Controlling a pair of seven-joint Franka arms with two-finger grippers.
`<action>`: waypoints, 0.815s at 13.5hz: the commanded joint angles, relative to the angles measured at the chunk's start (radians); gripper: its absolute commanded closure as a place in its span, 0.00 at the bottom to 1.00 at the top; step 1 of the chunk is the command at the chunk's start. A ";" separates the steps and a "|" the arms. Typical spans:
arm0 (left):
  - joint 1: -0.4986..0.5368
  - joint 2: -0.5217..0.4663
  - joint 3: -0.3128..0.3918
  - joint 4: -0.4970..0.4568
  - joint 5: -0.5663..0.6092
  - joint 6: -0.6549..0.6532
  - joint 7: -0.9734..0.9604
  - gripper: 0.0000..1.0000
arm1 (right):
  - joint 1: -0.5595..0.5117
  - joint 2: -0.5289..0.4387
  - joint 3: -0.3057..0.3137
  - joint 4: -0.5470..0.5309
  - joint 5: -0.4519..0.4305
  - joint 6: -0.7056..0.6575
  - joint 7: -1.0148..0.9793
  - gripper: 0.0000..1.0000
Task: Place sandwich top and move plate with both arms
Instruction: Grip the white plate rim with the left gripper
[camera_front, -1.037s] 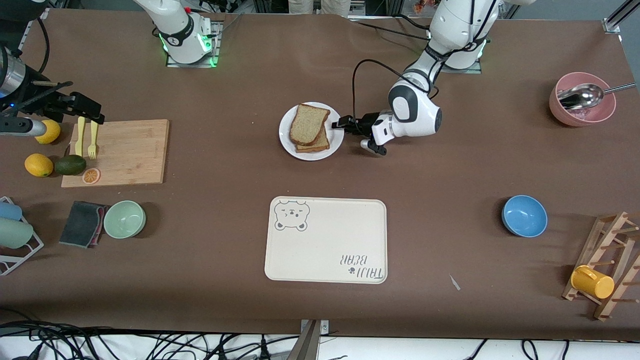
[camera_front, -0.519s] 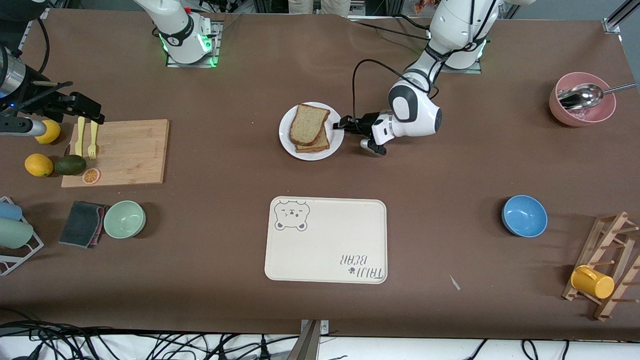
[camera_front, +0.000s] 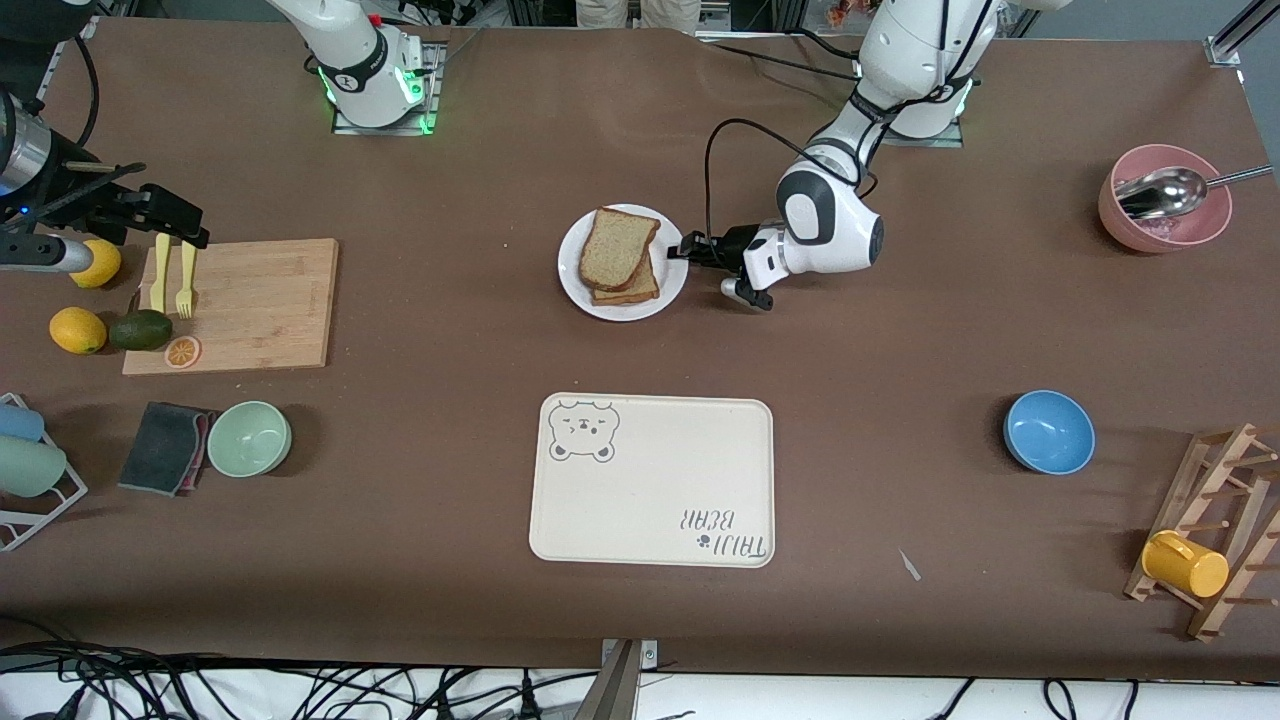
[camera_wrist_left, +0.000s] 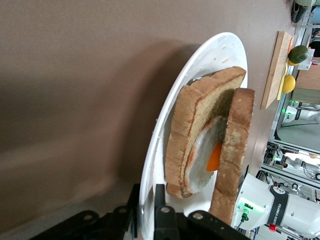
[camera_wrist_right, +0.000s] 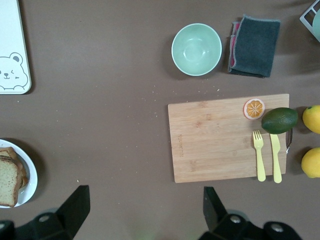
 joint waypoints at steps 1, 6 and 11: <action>-0.008 -0.006 0.001 -0.009 -0.044 -0.003 0.032 0.91 | 0.003 -0.007 -0.003 0.001 0.008 -0.004 -0.003 0.00; -0.008 0.001 0.001 -0.009 -0.044 -0.003 0.030 1.00 | 0.003 -0.007 -0.003 0.001 0.008 -0.004 -0.003 0.00; -0.007 0.002 0.003 -0.009 -0.044 -0.034 0.032 1.00 | 0.003 -0.007 -0.003 0.001 0.008 -0.004 -0.003 0.00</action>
